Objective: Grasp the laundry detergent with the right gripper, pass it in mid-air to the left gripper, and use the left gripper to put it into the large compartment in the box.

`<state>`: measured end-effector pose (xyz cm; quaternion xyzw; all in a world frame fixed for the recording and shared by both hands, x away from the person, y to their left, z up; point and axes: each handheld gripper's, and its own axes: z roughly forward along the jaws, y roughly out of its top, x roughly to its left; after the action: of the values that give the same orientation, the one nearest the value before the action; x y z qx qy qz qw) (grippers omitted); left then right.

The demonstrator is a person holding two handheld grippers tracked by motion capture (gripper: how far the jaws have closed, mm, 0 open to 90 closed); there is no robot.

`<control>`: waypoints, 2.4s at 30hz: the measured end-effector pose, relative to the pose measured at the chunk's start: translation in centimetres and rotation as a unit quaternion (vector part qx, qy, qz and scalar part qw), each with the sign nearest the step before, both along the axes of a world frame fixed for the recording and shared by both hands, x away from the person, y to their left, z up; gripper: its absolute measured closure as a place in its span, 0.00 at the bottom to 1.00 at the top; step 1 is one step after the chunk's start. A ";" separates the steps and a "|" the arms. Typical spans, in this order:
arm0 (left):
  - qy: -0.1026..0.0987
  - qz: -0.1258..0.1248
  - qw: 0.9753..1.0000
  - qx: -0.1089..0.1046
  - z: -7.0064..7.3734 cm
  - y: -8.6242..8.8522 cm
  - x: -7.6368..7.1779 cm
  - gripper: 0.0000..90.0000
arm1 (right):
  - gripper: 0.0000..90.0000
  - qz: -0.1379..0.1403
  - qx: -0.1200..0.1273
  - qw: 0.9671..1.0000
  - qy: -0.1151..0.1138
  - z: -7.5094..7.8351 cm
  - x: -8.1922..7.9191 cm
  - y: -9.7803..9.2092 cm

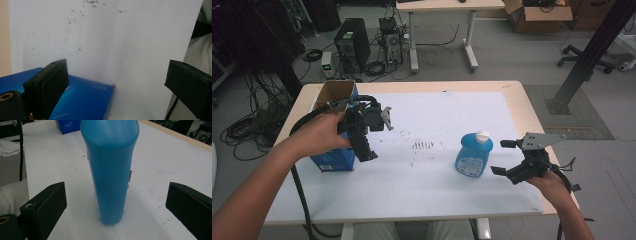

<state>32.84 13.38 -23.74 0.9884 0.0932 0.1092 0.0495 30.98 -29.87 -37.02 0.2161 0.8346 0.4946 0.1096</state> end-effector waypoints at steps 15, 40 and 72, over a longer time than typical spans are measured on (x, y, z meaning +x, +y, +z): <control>0.001 0.002 1.000 0.000 -0.1 0.1 0.0 0.06 | 0.03 0.000 0.011 1.000 -0.003 -1.6 0.7 1.4; 0.002 0.005 1.000 0.000 -0.1 0.3 0.0 0.06 | 0.08 0.008 0.036 0.999 -0.008 -3.1 1.9 4.4; 0.003 0.006 1.000 0.000 -0.3 0.3 0.1 0.06 | 0.34 0.016 0.046 0.999 -0.015 -3.3 2.1 4.4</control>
<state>32.96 13.67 -24.02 0.9881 0.0995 0.1064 0.0488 33.07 -25.46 -40.32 0.2005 0.8125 0.5374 0.1038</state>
